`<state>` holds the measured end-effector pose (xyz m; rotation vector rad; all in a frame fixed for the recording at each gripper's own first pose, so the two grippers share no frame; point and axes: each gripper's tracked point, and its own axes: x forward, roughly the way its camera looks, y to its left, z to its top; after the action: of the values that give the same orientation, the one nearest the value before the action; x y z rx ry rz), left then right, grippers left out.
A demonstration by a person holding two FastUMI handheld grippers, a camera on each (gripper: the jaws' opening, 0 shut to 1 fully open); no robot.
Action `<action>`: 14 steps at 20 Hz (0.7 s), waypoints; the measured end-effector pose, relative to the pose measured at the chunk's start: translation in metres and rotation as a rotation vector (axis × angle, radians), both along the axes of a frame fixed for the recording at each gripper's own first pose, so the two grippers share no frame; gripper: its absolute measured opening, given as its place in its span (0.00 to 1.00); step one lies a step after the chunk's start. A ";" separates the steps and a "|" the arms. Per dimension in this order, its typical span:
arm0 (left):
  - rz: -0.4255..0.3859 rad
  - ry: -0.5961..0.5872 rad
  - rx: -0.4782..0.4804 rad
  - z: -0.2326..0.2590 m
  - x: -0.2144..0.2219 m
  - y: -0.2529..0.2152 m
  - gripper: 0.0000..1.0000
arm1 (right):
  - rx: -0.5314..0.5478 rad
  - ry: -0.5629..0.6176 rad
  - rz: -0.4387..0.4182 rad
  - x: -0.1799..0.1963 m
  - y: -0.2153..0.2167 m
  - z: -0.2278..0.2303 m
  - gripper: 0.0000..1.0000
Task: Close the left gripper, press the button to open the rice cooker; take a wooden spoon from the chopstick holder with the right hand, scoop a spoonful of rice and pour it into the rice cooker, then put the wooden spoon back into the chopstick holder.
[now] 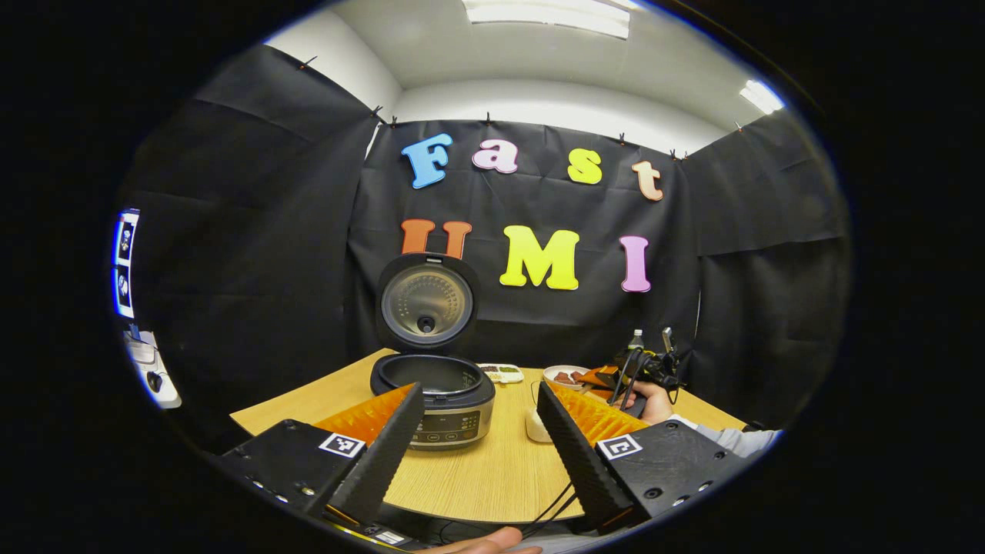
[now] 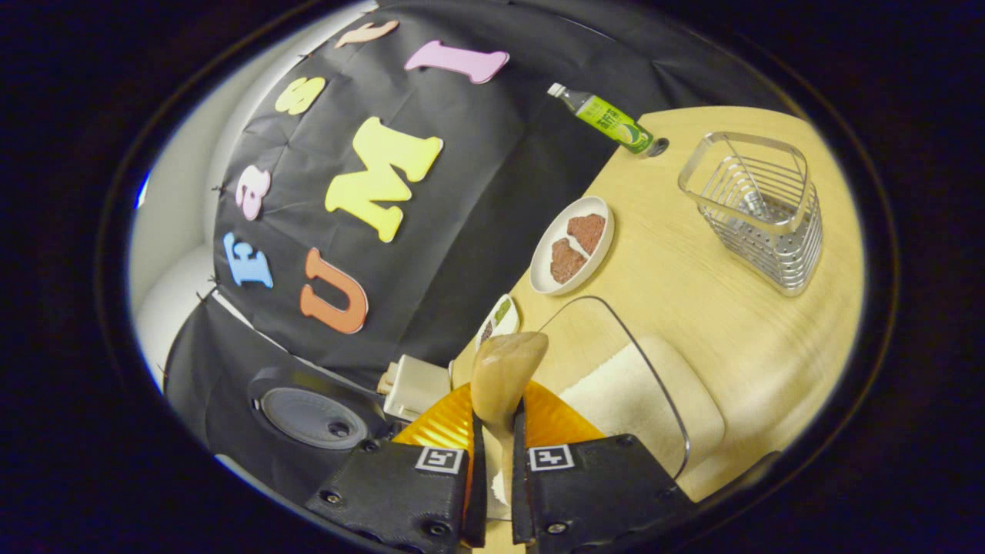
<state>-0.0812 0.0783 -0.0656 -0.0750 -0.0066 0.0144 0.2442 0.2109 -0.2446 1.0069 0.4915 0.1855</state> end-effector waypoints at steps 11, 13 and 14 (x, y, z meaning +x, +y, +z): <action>-0.041 0.012 0.038 -0.006 0.003 -0.013 0.94 | 0.244 0.024 -0.031 -0.001 -0.042 0.029 0.17; -0.034 0.020 0.032 -0.009 0.003 -0.008 0.94 | 0.274 0.021 -0.040 -0.001 -0.048 0.034 0.17; -0.031 0.024 0.033 -0.010 0.003 -0.007 0.94 | 0.297 0.018 -0.039 -0.002 -0.049 0.039 0.16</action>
<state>-0.0780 0.0716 -0.0753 -0.0417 0.0185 -0.0156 0.2425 0.1622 -0.2061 1.3078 0.4682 0.2186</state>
